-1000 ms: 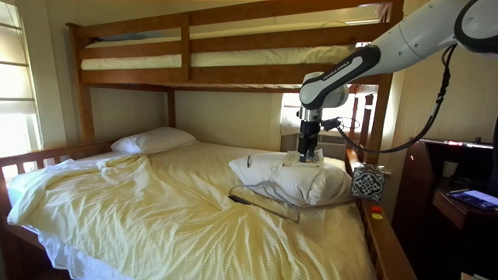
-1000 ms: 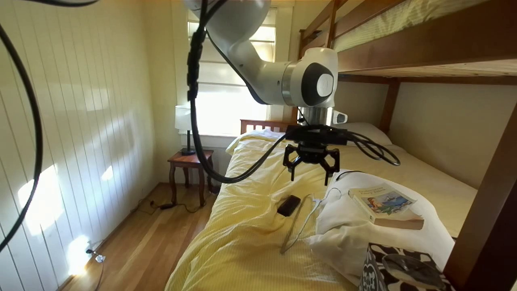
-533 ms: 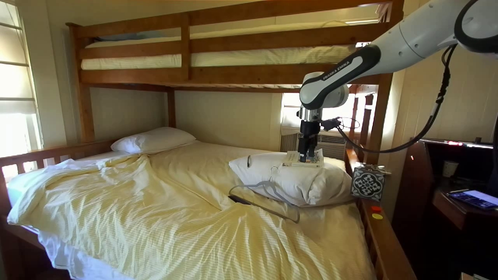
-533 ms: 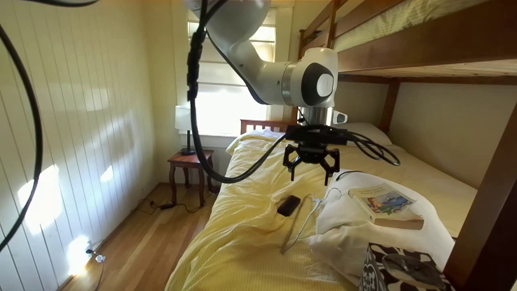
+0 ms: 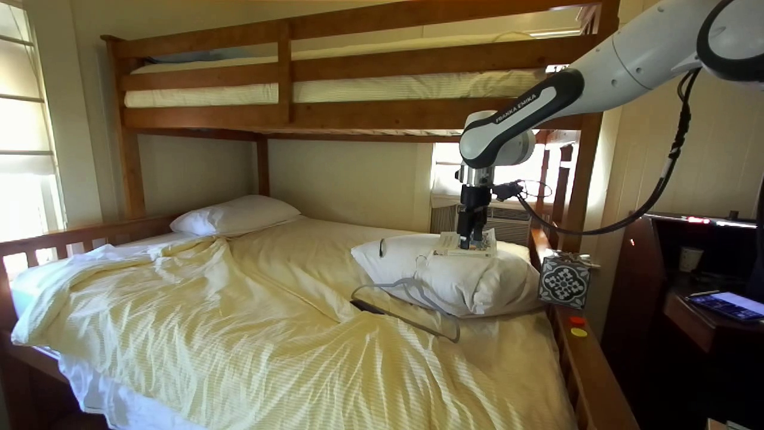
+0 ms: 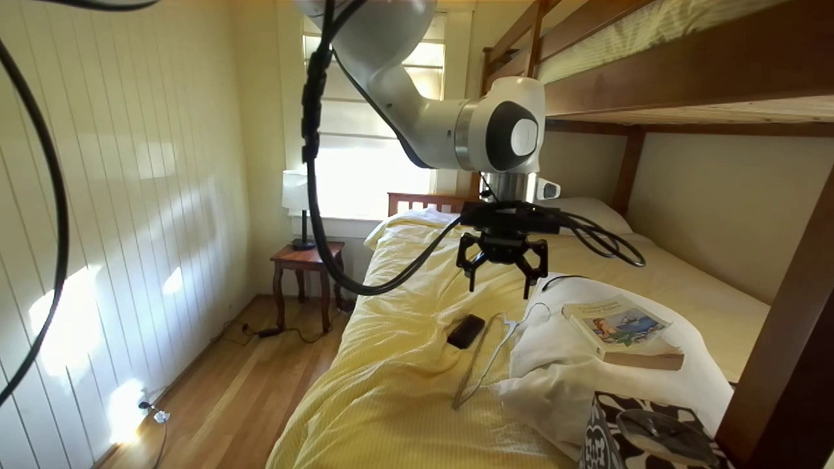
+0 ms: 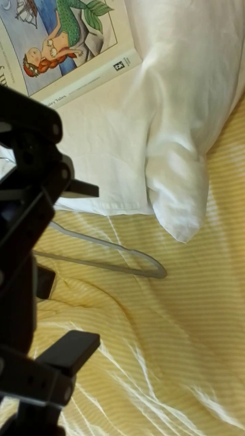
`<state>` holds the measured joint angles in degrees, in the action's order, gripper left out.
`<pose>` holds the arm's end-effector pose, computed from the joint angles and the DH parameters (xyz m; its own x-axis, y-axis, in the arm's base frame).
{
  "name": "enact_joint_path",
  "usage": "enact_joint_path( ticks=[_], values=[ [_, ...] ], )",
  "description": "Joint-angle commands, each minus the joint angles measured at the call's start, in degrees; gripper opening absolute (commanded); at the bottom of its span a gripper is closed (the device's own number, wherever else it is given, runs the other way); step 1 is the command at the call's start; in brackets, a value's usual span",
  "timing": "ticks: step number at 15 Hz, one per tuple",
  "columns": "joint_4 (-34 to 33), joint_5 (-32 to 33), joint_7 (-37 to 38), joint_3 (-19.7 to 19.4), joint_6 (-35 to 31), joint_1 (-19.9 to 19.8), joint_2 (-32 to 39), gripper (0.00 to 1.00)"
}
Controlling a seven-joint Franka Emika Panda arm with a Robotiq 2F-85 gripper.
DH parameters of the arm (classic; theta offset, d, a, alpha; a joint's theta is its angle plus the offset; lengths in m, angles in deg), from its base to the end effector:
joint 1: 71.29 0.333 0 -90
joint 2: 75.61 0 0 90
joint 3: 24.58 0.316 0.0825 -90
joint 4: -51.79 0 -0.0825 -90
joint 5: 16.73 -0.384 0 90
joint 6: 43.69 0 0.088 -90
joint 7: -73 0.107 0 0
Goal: Put the black object on the white book
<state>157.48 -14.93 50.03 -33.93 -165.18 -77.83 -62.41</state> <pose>0.5984 -0.1662 0.4075 0.9893 0.1447 0.0185 0.1428 -0.9867 0.0780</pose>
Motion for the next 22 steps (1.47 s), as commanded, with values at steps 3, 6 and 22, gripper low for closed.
enact_joint_path(
  ticks=[3, 6, 22],
  values=[
    [-0.1, 0.4, 0.2, 1.5, 0.2, -1.3, 0.0, 1.0],
    [2.6, -2.2, 3.7, 1.9, -9.9, -1.6, -0.5, 1.0],
    [-28.3, 0.4, 14.6, 6.6, -14.8, 2.7, 26.8, 1.0]
  ],
)
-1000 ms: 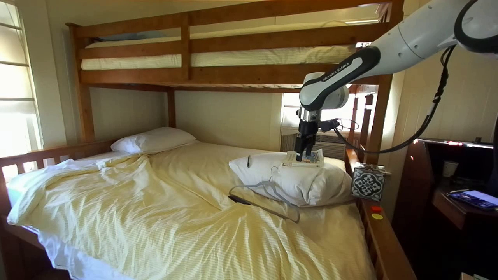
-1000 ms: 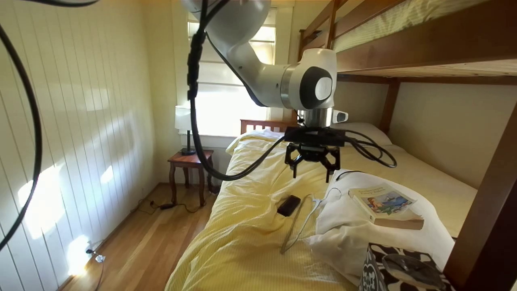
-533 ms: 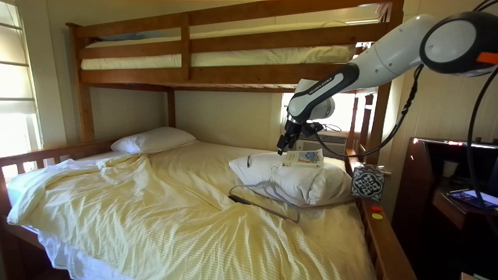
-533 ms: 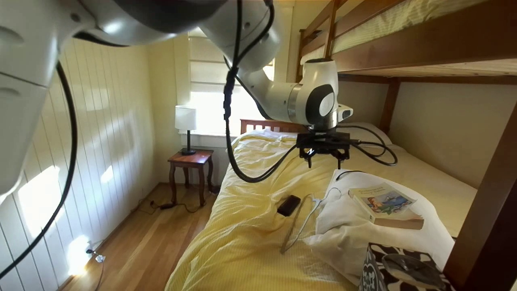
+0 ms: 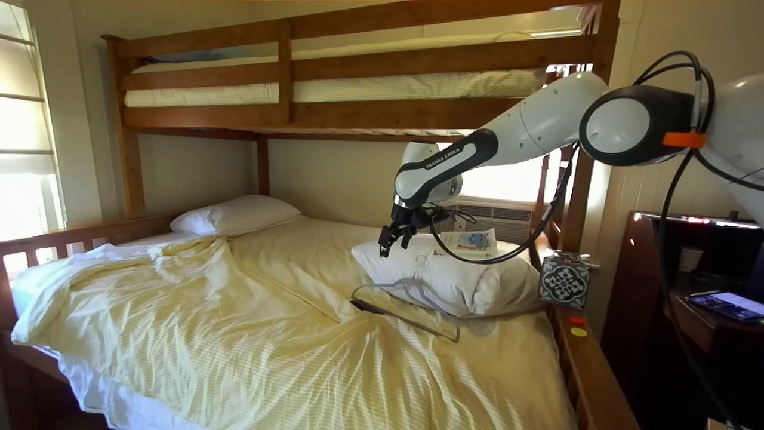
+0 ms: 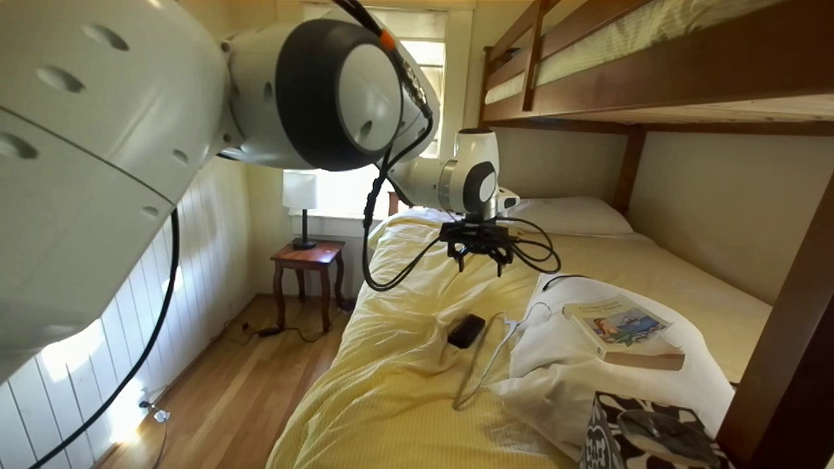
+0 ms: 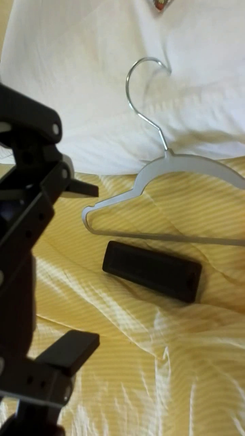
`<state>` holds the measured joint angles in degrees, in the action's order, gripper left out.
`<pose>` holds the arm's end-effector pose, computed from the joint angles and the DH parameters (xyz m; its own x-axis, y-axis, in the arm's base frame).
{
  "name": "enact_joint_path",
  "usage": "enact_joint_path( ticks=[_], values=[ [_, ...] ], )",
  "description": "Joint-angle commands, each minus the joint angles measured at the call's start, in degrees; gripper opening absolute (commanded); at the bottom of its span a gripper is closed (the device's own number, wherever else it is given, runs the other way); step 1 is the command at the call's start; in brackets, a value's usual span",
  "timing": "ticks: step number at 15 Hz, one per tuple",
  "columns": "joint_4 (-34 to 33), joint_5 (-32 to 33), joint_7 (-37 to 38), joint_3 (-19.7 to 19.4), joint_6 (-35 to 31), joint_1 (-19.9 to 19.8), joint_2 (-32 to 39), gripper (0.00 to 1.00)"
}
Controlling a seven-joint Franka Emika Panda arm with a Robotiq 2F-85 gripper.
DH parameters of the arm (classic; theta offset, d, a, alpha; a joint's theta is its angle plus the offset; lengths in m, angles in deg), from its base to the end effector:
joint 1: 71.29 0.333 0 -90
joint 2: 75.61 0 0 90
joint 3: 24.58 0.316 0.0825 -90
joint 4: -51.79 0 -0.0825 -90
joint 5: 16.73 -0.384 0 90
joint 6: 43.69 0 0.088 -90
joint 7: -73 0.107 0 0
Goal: Put the black object on the white book
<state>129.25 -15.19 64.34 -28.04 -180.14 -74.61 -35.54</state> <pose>0.7590 -0.0791 0.3454 0.9468 0.0840 0.3107 0.0517 -0.9925 0.1107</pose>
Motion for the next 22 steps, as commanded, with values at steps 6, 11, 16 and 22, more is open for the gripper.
enact_joint_path(
  ticks=[6, 11, 16, 22],
  values=[
    [-7.7, -2.1, 12.3, -0.5, -5.1, -0.5, 8.7, 1.0],
    [-17.7, -4.5, 16.5, 0.3, -4.5, -2.4, 19.9, 1.0],
    [-28.3, -4.5, 14.3, 1.9, -0.2, -3.1, 28.0, 1.0],
    [-38.1, -4.2, 13.5, 2.8, 8.2, -2.9, 33.9, 1.0]
  ],
)
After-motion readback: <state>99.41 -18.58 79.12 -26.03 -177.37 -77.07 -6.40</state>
